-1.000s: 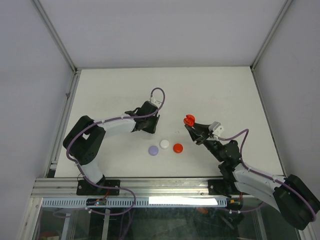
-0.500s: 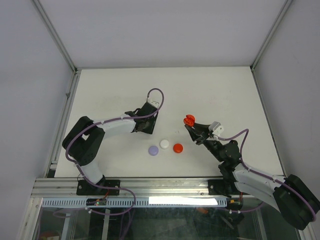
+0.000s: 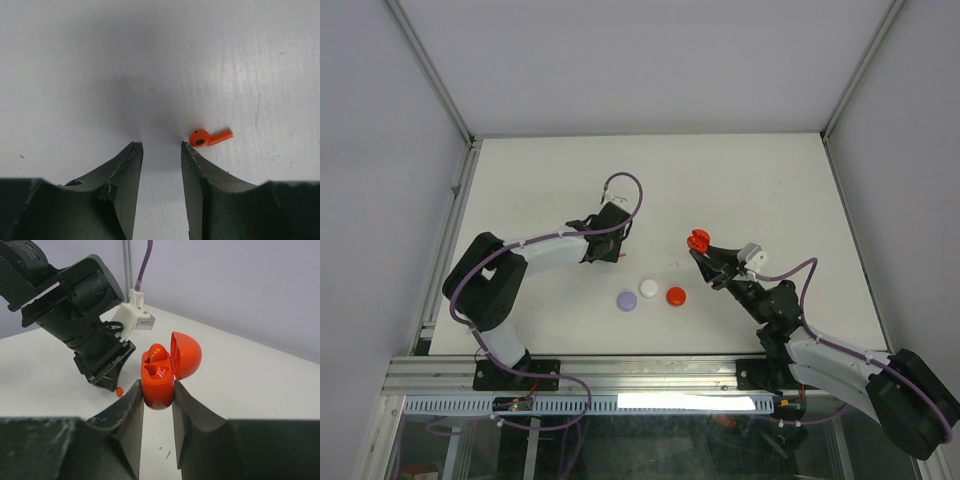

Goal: Insert the wireless bluetooth earbuds into the charging case
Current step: Move the earbud to the center of the board.

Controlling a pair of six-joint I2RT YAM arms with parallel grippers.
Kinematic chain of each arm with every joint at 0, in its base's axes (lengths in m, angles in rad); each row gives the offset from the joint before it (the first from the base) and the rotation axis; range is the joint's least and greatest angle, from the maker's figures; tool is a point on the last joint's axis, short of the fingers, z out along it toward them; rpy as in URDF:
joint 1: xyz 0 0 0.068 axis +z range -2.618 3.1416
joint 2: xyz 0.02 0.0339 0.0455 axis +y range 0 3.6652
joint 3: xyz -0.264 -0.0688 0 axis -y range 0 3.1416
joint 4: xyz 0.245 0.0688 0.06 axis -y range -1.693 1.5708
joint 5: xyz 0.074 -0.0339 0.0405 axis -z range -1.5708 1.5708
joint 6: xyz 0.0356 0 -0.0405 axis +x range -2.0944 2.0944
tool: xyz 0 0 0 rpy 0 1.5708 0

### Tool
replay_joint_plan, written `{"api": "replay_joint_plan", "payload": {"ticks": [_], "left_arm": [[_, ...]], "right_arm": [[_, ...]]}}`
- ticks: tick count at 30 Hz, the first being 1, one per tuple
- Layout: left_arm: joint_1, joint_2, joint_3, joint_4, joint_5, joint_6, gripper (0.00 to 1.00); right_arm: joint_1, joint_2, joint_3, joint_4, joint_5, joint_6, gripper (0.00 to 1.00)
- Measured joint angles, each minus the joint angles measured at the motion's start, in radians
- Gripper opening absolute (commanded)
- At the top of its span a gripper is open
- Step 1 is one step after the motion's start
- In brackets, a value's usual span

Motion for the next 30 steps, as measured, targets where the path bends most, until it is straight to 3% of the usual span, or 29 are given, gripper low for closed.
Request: {"api": "replay_joint_plan", "payload": {"ticks": [8,17,30], "left_arm": [[0.029,-0.019,0.002,0.015,-0.005,-0.023,0.49],[0.029,-0.145,0.001,0.029,0.054,-0.191,0.52],[0.016,0.021,0.060,0.020,0.024,-0.237,0.57]], "right_arm": [[0.000,0.000,0.000,0.000,0.000,0.000,0.00],[0.000,0.019,0.000,0.001,-0.002,0.000,0.00],[0.000,0.017,0.000,0.000,-0.004,0.000,0.00]]}}
